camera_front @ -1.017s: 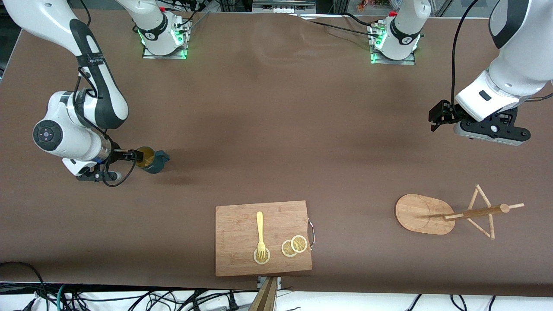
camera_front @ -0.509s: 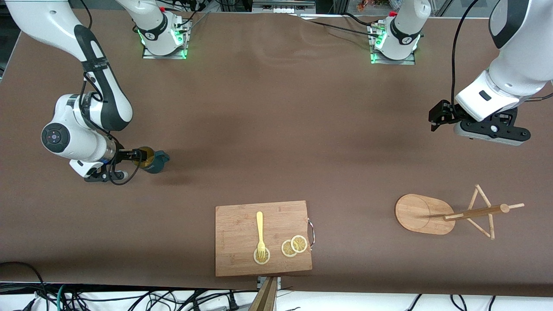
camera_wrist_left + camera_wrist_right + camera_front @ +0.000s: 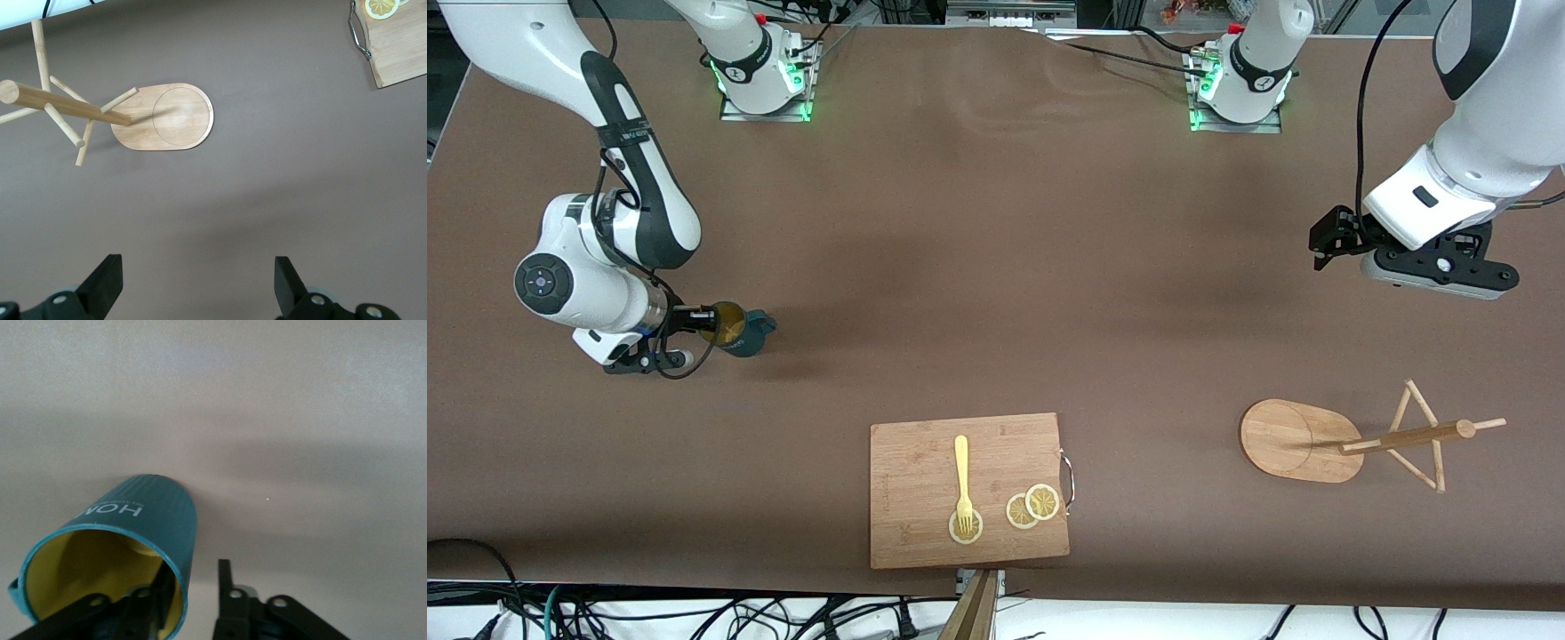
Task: Pass cup and hang on rack
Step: 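Close the right gripper on the teal mug rim, then carry the teal mug with the right gripper toward the table middle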
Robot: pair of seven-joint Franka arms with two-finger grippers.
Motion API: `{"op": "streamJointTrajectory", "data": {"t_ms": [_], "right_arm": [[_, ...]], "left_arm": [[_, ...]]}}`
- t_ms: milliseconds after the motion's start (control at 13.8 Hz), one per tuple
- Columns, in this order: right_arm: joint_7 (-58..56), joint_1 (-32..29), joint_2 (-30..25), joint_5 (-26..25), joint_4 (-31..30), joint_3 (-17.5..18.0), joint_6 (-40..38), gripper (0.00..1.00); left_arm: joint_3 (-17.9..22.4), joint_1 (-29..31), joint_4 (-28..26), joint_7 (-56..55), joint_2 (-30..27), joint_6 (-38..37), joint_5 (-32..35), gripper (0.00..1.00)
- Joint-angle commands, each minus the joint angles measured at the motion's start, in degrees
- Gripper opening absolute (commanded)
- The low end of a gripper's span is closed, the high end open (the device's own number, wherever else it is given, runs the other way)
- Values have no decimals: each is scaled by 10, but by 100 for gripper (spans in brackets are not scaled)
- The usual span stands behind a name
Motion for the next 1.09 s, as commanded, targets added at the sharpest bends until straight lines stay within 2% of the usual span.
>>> {"op": "streamJointTrajectory", "data": {"t_ms": [0,145,363,581,726,1017], "right_arm": [[-3,3,-4,11,-2,11,-5,0],[15,3,-5,12,17,29,-5,0],[62,9,5,13,80,76,-31,0],[197,32,33,13,134,123,-41,0],[299,71,66,13,180,147,-41,0],[456,178,144,11,296,149,-41,0]], "left_arm": [[0,0,16,-1,7,-11,2,100],[0,0,17,-1,6,-11,2,100],[0,1,17,-1,7,-11,2,100],[0,1,17,-1,6,-11,2,100],[0,1,17,-1,7,-11,2,100],[0,2,17,0,6,-11,2,100]]}}
